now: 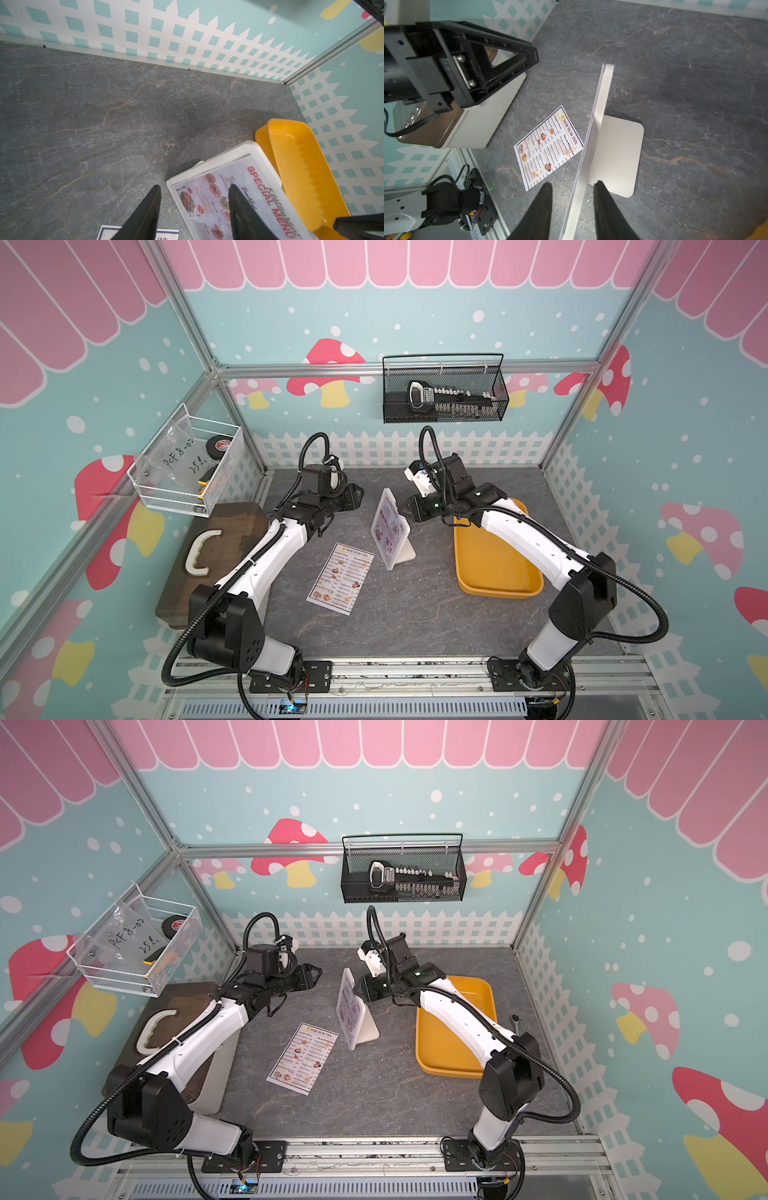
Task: Replace the menus in the menu holders
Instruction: Insert the menu into the menu holder, then adjust the menu holder at the center of the board.
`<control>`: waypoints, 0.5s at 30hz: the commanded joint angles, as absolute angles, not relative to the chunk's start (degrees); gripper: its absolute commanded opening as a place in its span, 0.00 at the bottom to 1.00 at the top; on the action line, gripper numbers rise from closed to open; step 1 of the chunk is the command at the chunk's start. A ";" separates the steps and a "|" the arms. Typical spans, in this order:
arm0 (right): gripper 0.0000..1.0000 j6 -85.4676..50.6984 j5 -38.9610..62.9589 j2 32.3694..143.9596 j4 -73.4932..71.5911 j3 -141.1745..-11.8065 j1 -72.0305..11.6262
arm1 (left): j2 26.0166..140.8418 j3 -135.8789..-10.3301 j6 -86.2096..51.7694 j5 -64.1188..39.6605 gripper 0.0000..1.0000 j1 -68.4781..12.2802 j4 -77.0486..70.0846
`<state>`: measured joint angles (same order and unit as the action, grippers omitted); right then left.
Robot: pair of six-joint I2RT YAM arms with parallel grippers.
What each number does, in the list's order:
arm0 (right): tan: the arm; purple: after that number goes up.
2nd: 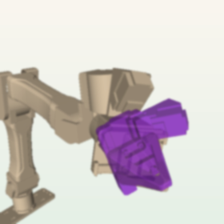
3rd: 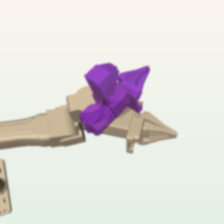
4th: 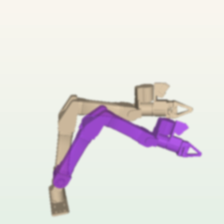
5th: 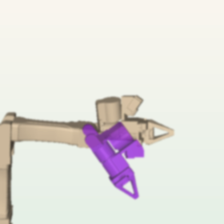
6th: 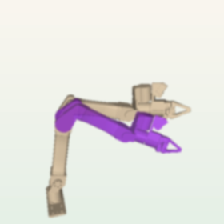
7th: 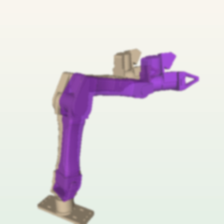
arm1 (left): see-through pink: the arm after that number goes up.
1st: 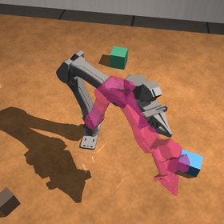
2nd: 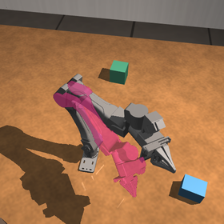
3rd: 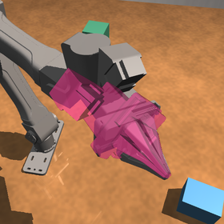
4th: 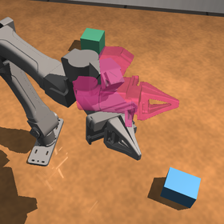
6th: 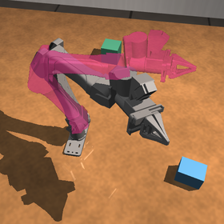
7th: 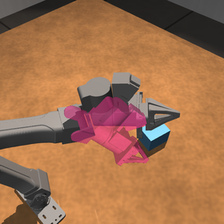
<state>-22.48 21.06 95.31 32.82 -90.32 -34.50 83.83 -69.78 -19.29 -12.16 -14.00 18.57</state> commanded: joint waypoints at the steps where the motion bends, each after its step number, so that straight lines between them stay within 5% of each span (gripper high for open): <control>1: 0.48 -21.54 20.99 93.17 34.24 -87.83 -34.67 | 81.75 -69.62 -19.31 -11.89 0.53 -13.71 18.37; 6: 0.61 -20.09 16.66 91.35 35.33 -85.54 -36.44 | 81.30 -69.85 -19.36 -12.30 0.53 -13.69 18.44; 15: 0.64 -20.57 11.26 92.84 33.77 -82.79 -39.11 | 80.92 -70.05 -19.18 -12.22 0.53 -13.66 18.73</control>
<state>-21.26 15.14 92.95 34.17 -84.16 -38.74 82.50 -69.78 -19.29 -12.21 -14.00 18.57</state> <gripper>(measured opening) 0.640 0.535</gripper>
